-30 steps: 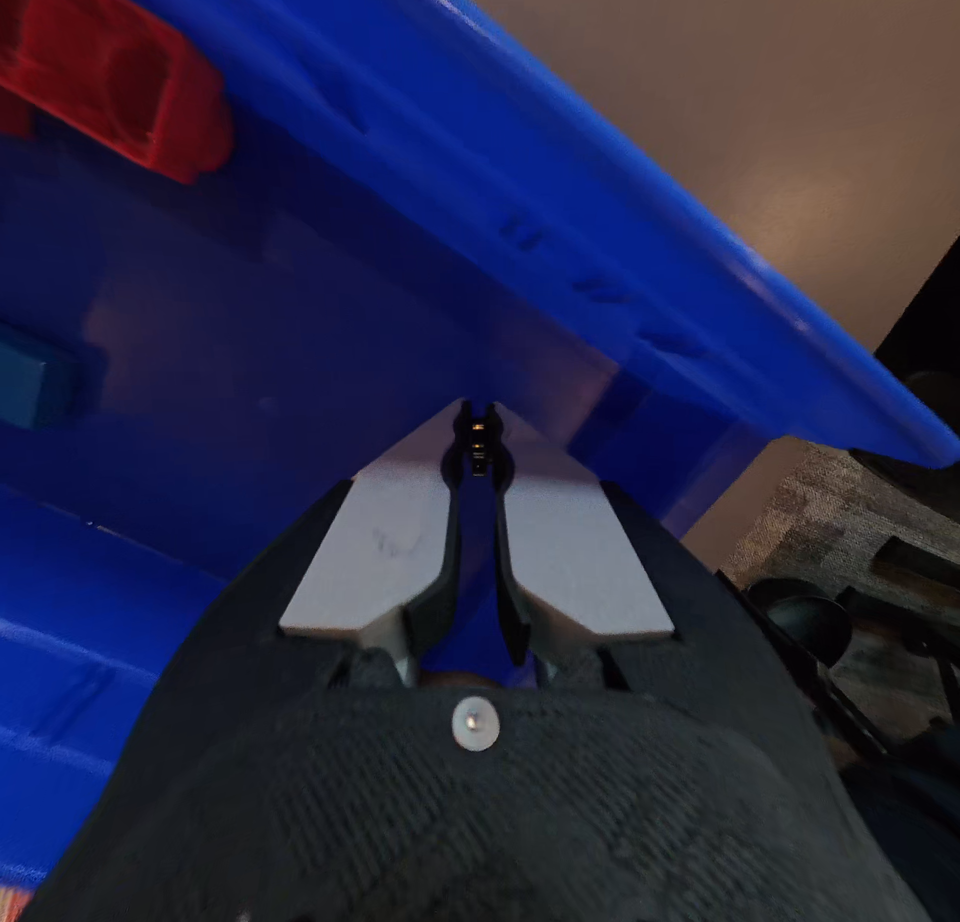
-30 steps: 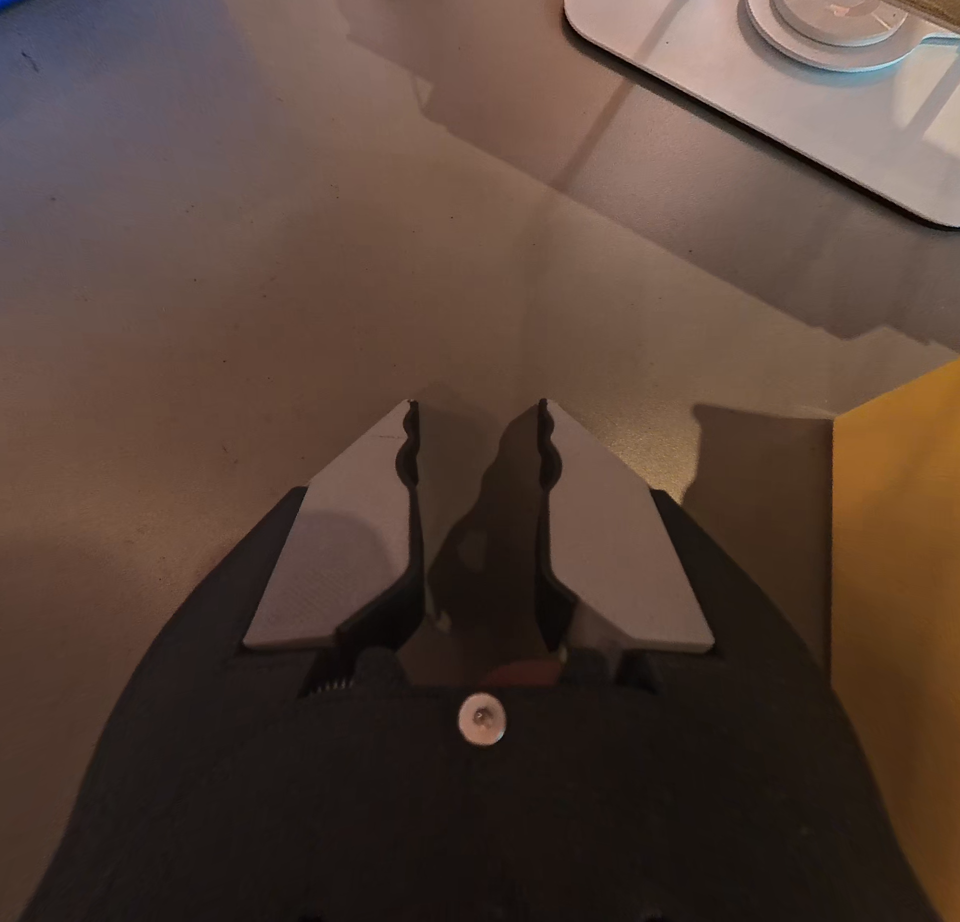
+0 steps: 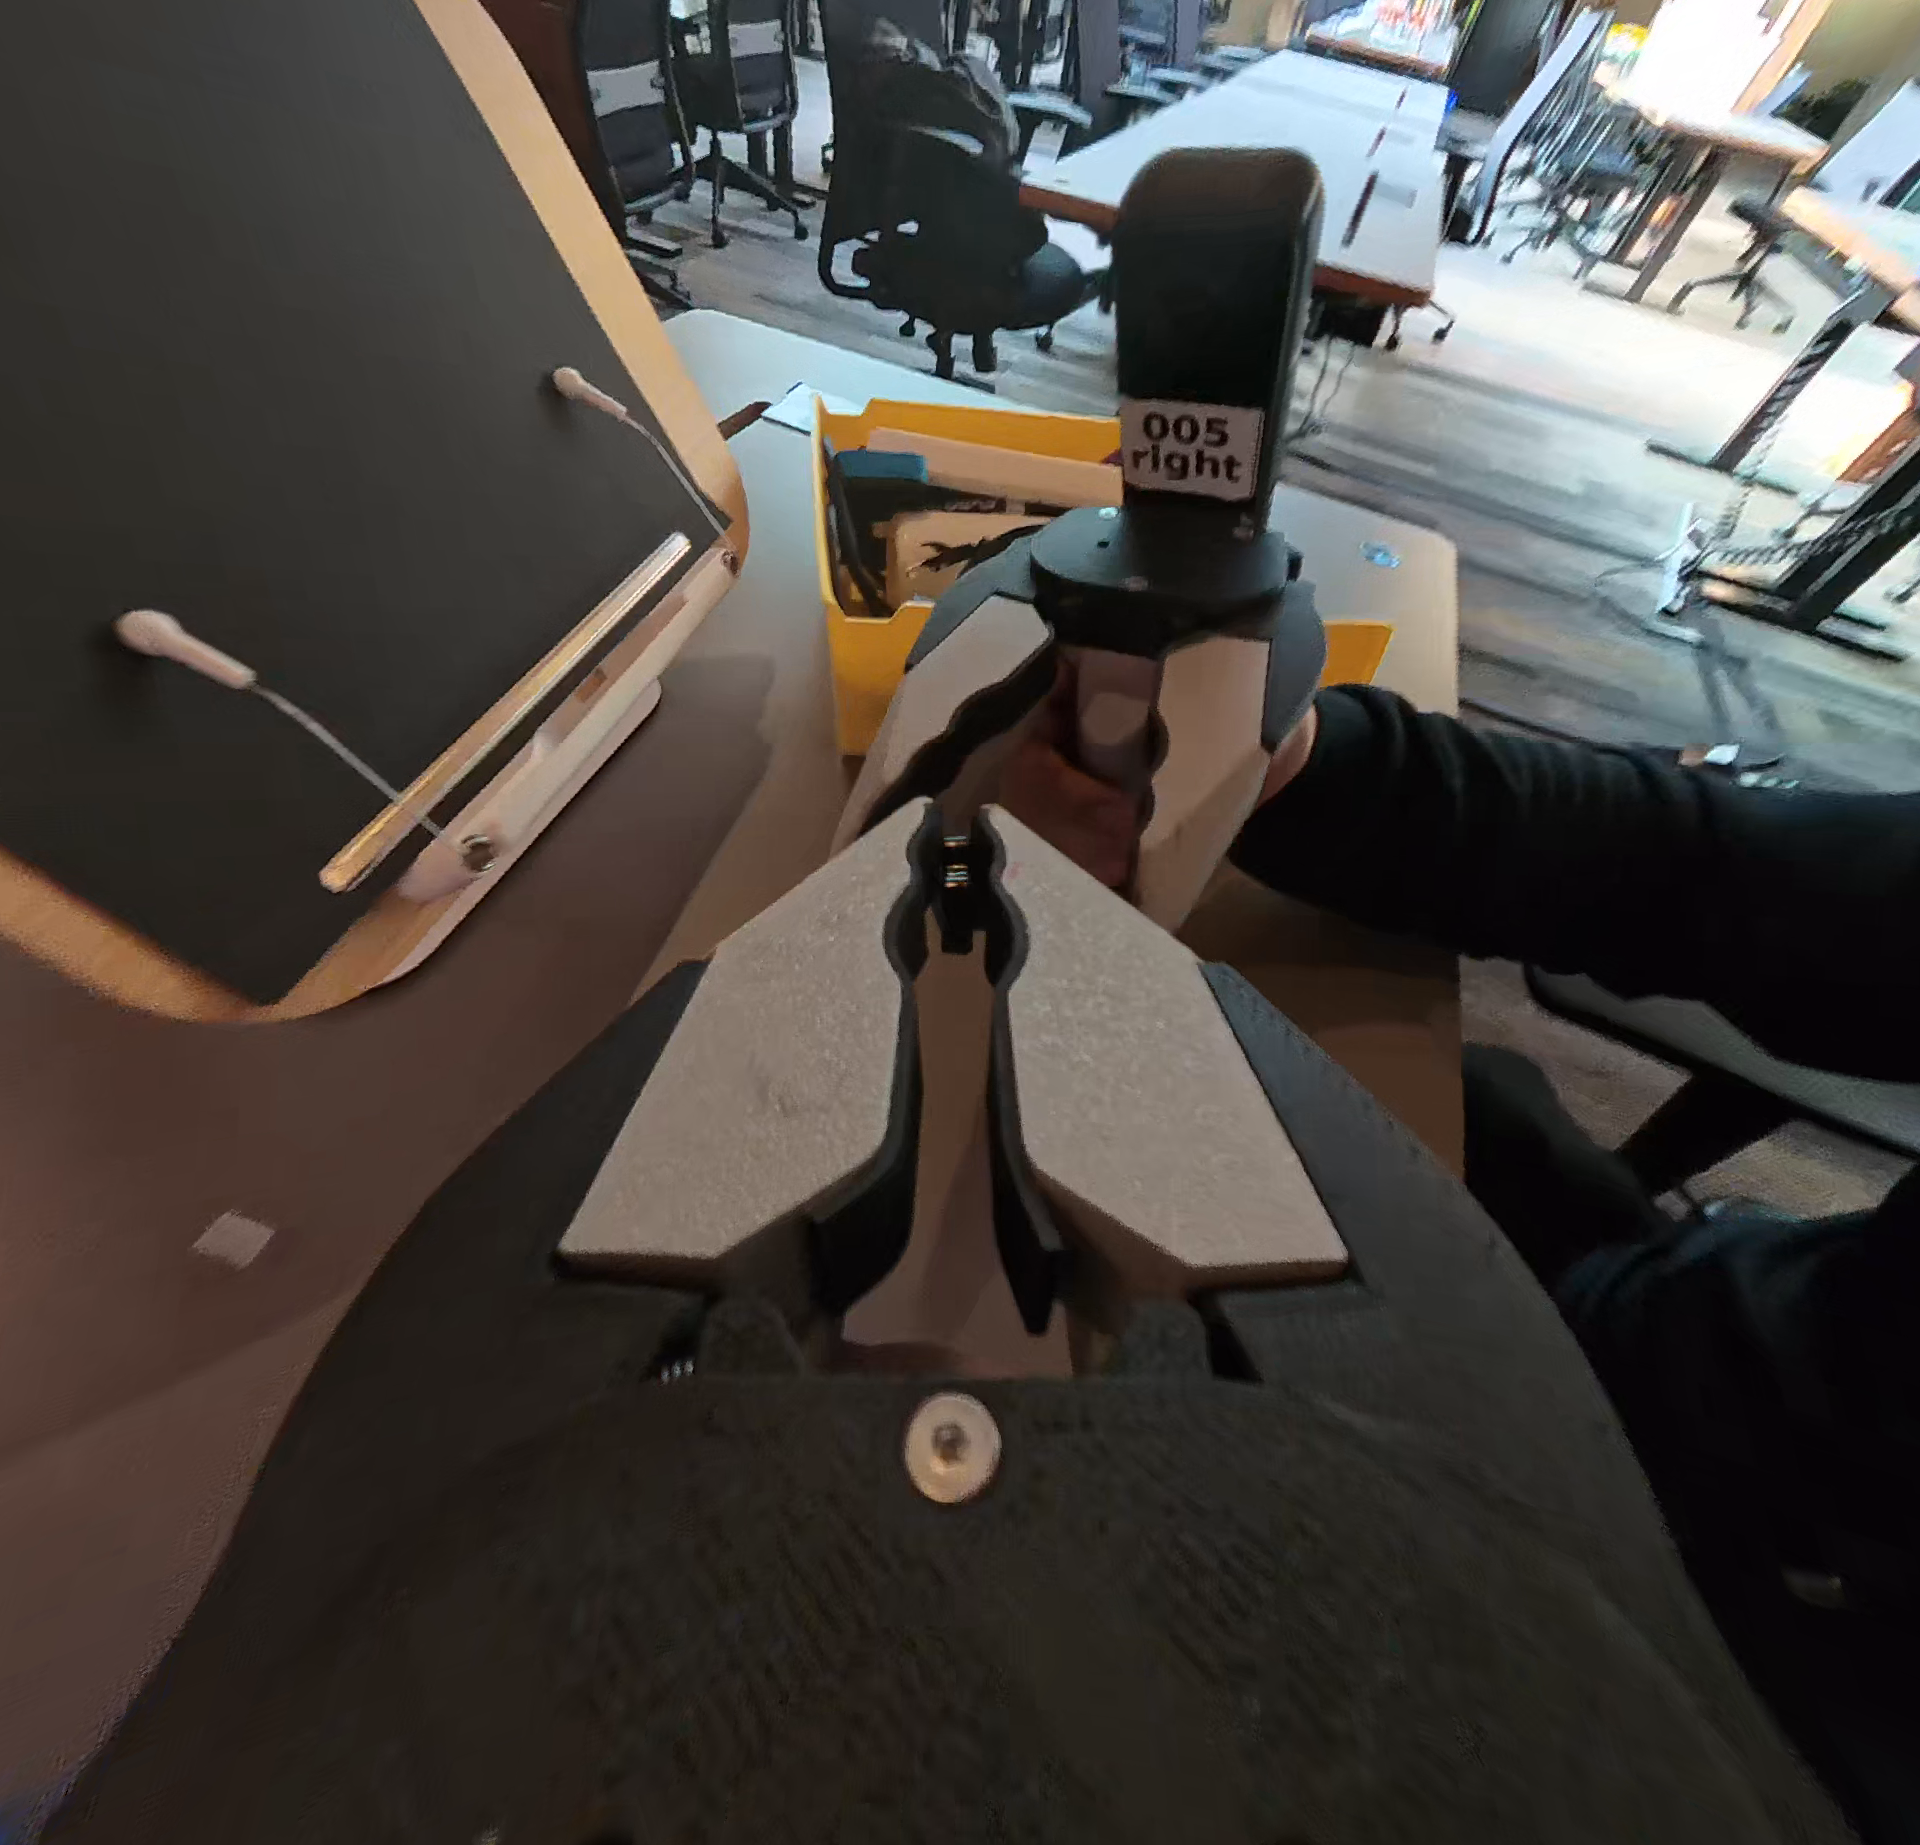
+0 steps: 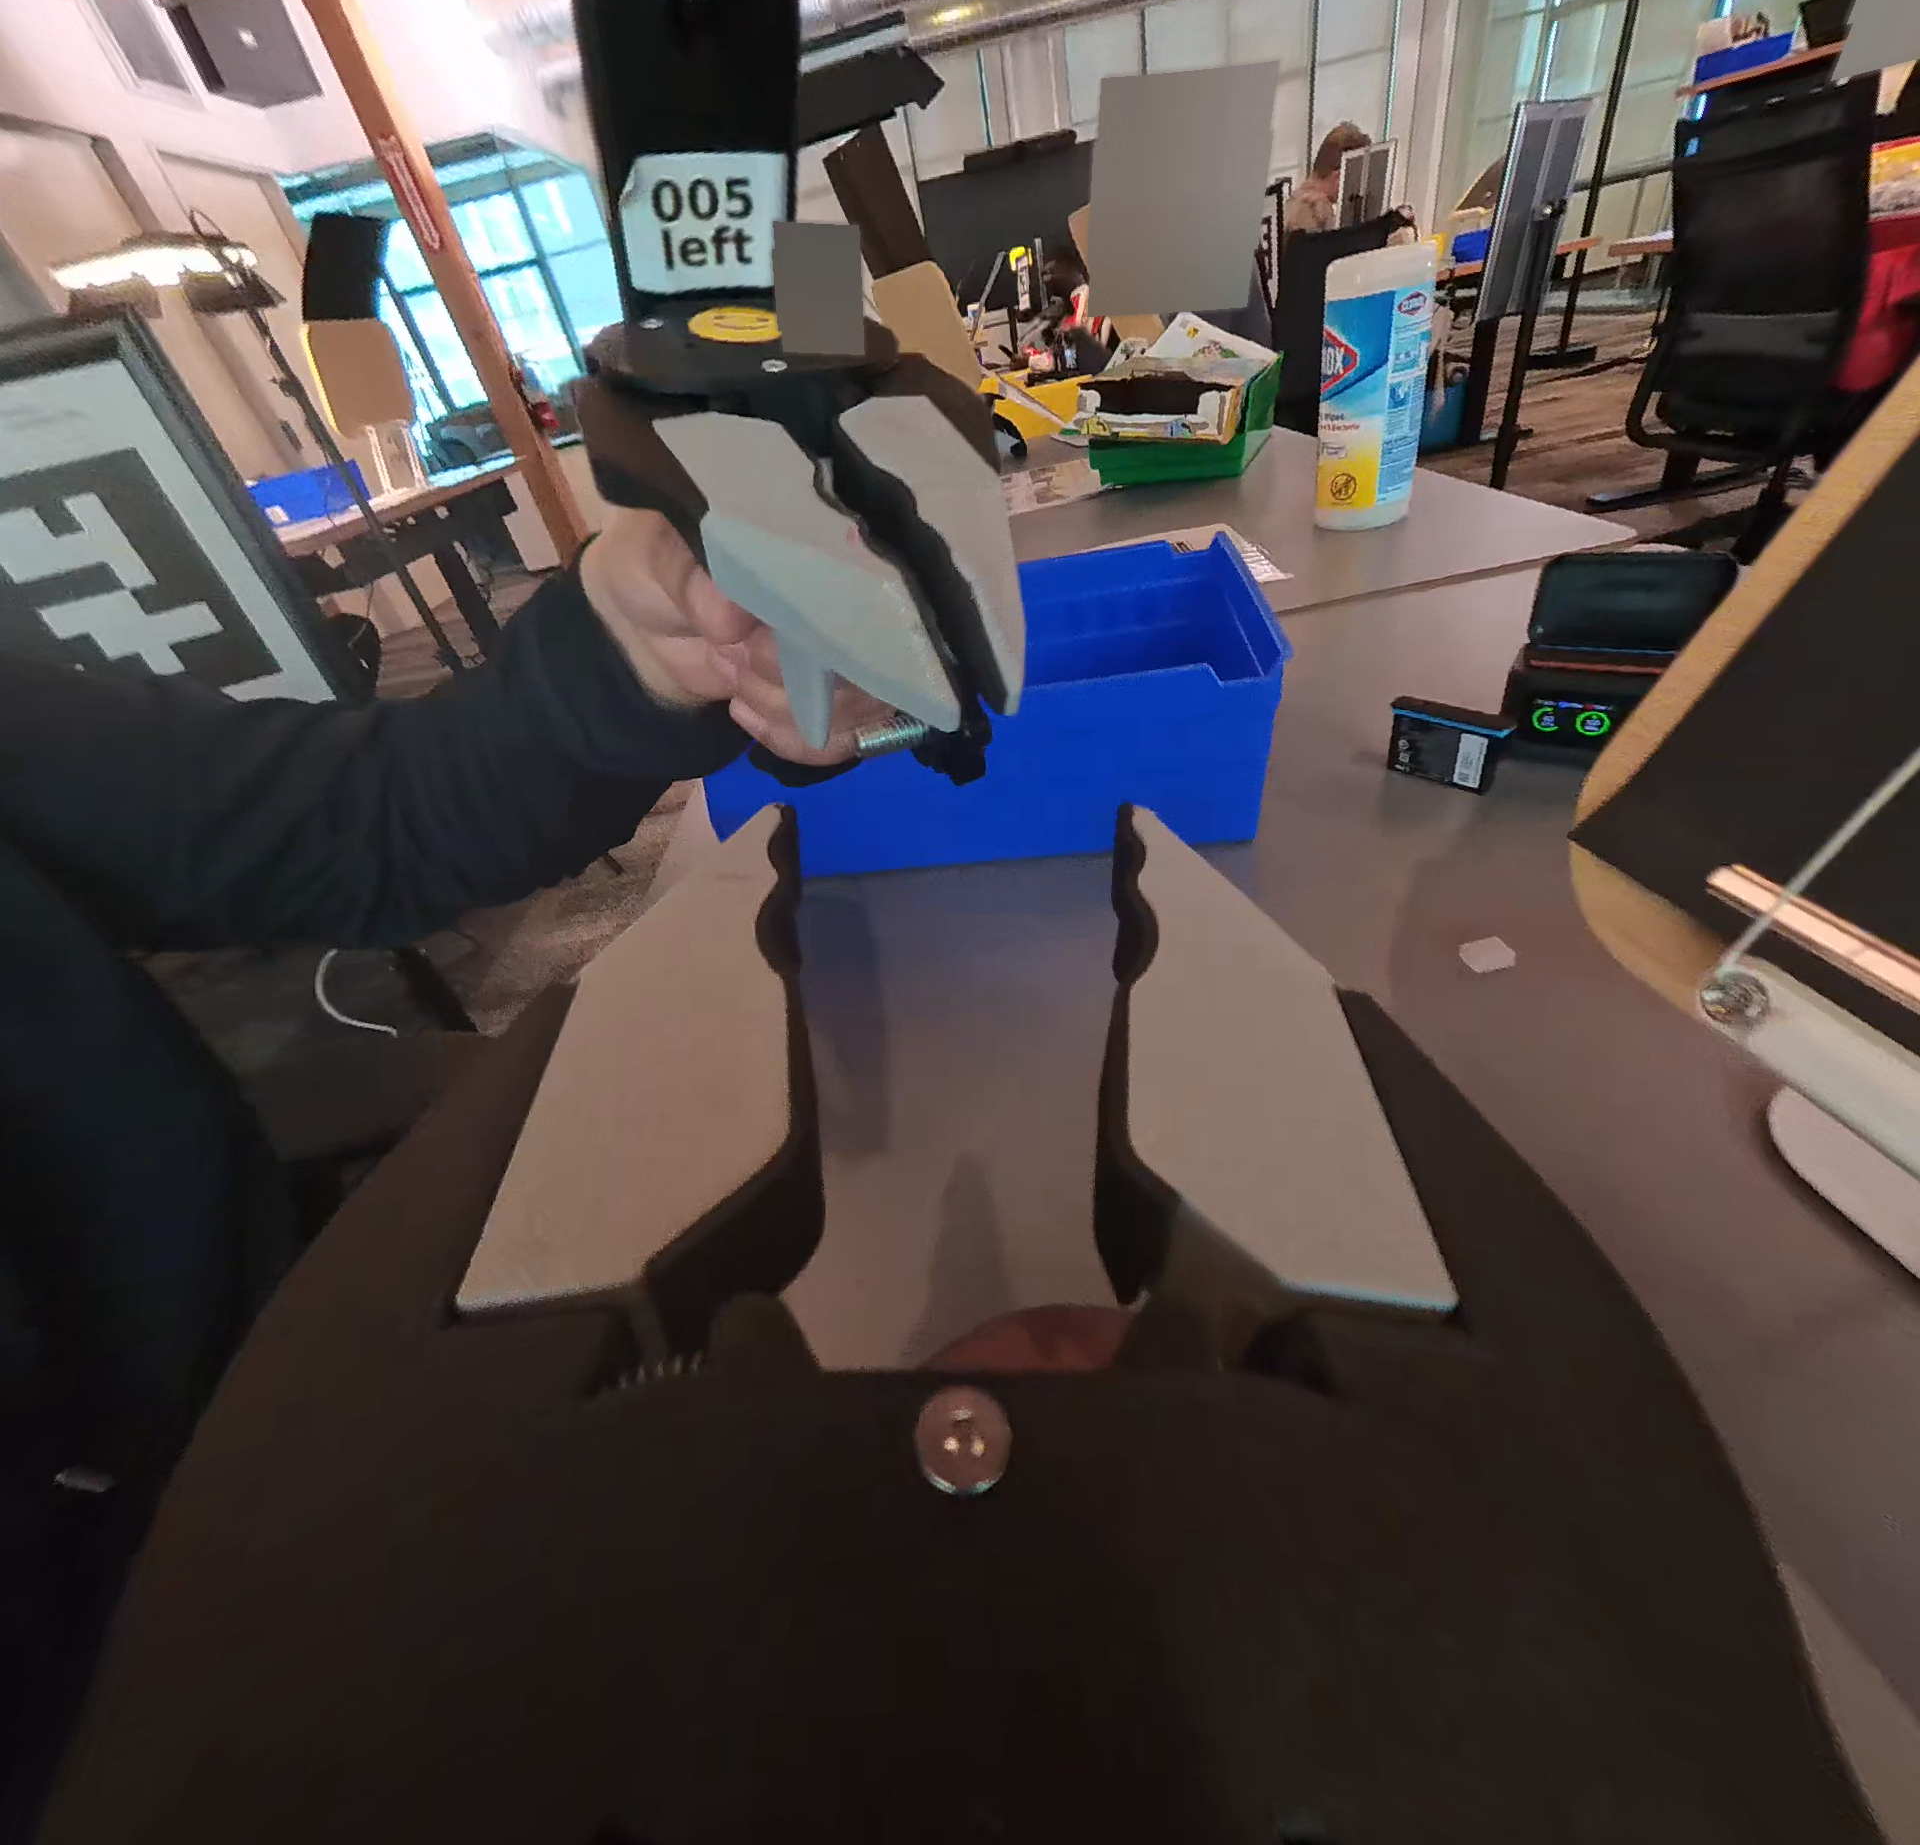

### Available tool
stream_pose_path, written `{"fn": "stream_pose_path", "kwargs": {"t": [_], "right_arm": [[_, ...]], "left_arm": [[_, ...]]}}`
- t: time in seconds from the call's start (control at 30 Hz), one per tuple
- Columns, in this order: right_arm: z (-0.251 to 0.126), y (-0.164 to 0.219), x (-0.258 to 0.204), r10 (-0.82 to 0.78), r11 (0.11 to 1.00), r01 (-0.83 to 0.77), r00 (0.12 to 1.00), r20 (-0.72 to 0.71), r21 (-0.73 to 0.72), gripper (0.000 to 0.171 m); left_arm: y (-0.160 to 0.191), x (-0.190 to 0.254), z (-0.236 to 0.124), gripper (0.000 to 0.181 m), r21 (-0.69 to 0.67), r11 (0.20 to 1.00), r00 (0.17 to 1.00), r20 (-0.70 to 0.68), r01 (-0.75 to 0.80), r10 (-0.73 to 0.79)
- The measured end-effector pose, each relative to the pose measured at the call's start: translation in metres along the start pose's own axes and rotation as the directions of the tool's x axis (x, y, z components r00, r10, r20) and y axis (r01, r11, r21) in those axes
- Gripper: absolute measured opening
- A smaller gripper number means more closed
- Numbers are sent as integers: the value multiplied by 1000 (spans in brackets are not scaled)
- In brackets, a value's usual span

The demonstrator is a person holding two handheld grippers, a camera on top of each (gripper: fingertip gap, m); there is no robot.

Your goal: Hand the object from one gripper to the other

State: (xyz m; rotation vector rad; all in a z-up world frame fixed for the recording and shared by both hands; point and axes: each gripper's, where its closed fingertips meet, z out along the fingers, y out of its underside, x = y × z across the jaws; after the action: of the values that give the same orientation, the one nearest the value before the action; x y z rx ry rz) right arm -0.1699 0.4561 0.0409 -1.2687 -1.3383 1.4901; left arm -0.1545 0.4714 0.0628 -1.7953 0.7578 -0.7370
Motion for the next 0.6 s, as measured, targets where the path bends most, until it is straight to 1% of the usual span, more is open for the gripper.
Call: {"fn": "stream_pose_path", "kwargs": {"t": [0.07, 0.1, 0.13, 0.17, 0.2, 0.33, 0.4, 0.43, 0.5, 0.57, 0.6], "right_arm": [[-8, 2, 3, -10, 1000, 10, 1000, -4, 6, 57], [-12, 3, 5, -16, 1000, 16, 1000, -11, 16, 54], [-16, 3, 7, -21, 999, 21, 1000, -17, 24, 45], [-20, 5, 8, -21, 1000, 22, 1000, -20, 23, 33], [-23, 8, 11, -14, 1000, 14, 1000, -27, 15, 26], [-36, 23, 25, 42, 999, -43, 997, -63, -12, 23], [-40, 36, 37, 27, 996, -38, 990, -140, -75, 23], [-41, 43, 43, -1, 993, -20, 983, -185, -114, 23], [-47, 57, 61, -102, 977, 41, 950, -294, -207, 23], [-52, 65, 77, -230, 950, 119, 894, -385, -289, 23], [-56, 66, 86, -304, 930, 164, 845, -440, -329, 22]], "left_arm": [[0, 1, 16, 3, 16, 999, 999, -16, 29, -29], [1, 1, 24, 3, 31, 998, 999, -20, 46, -46], [2, 2, 31, 3, 44, 997, 997, -30, 68, -67], [4, 3, 39, 3, 53, 994, 995, -48, 91, -88], [5, 3, 46, 2, 67, 992, 992, -61, 111, -107], [15, -3, 66, 3, 109, 981, 982, -112, 161, -149], [24, -11, 74, 3, 131, 979, 984, -103, 159, -146], [28, -15, 76, 7, 149, 972, 981, -103, 180, -166], [36, -25, 76, 30, 172, 947, 960, -119, 270, -252], [43, -32, 73, 44, 167, 915, 927, -147, 368, -346], [46, -40, 72, 46, 181, 903, 920, -126, 390, -372]]}}
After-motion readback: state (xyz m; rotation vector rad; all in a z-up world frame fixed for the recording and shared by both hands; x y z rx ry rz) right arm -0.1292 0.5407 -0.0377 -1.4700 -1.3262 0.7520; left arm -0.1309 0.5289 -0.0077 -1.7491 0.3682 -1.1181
